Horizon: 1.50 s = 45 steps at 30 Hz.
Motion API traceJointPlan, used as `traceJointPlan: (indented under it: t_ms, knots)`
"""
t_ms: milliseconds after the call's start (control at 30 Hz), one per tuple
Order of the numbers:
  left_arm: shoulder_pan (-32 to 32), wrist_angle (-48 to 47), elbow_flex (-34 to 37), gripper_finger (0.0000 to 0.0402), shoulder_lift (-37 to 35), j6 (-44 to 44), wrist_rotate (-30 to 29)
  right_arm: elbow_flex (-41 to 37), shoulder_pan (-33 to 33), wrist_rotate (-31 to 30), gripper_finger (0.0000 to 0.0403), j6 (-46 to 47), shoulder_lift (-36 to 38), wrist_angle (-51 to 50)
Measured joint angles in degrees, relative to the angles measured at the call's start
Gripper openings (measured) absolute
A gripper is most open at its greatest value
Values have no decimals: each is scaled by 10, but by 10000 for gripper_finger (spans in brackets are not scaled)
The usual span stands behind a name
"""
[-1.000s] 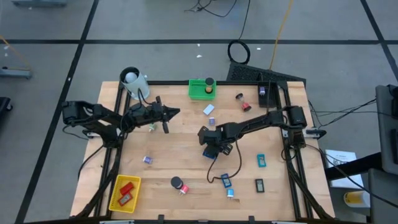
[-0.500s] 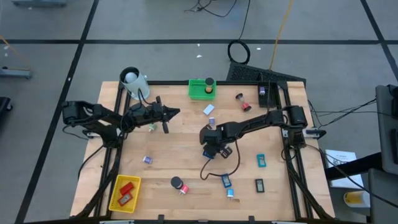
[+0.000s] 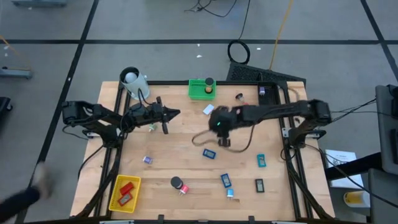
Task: Pick & Place Office items
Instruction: Put the right green adapter into the black basket
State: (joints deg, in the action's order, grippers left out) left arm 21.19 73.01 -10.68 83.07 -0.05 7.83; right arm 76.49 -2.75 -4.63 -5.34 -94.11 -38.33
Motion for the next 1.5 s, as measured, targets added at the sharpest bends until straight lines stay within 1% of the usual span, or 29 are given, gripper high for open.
traceJointPlan:
  t_ms: [67, 100, 200, 267, 333, 367, 467, 567, 667, 767, 867, 967, 1067, 1233, 1400, 1500]
  knots:
    - [0, 0, 0, 30, 0, 0, 1, 0, -25, -3, 130, 46, 33, -34]
    - [0, 0, 0, 30, 0, -1, 1, 0, -39, -17, 130, 69, 50, -55]
    - [0, 0, 0, 30, 0, -1, 1, 0, -86, -86, 130, 132, 93, -138]
    - [0, 0, 0, 30, 0, -1, 1, 0, -132, -123, 130, 188, 116, -201]
    - [0, 0, 0, 30, 0, -1, 1, -4, -186, -138, 131, 231, 132, -247]
    - [0, 0, 0, 30, 0, -1, 1, -12, -213, -137, 130, 240, 140, -254]
    - [0, 0, 0, 30, 0, -2, 1, -48, -290, -133, 130, 244, 157, -247]
    - [0, 0, 0, 30, 0, -2, 1, -97, -370, -125, 130, 242, 158, -229]
    - [0, 0, 0, 31, 0, -2, 1, -144, -444, -89, 130, 233, 158, -174]
    - [0, 0, 0, 30, 0, -2, 2, -179, -499, -56, 131, 226, 156, -109]
    - [0, 0, 0, 30, 0, -2, 2, -193, -541, -55, 131, 218, 150, -74]
    - [0, 1, 0, 31, 0, -2, 2, -199, -572, -58, 131, 208, 132, -53]
    - [0, 4, 0, 31, 0, 1, 2, -198, -573, -60, 131, 202, 106, -34]
    - [0, 5, 0, 31, 0, 2, 2, -197, -572, -90, 133, 200, 81, -16]
    - [0, 5, 0, 31, 0, 0, 2, -197, -572, -109, 138, 216, 73, 5]
    - [0, 5, 0, 31, 0, 0, 2, -197, -572, -137, 137, 227, 64, 23]
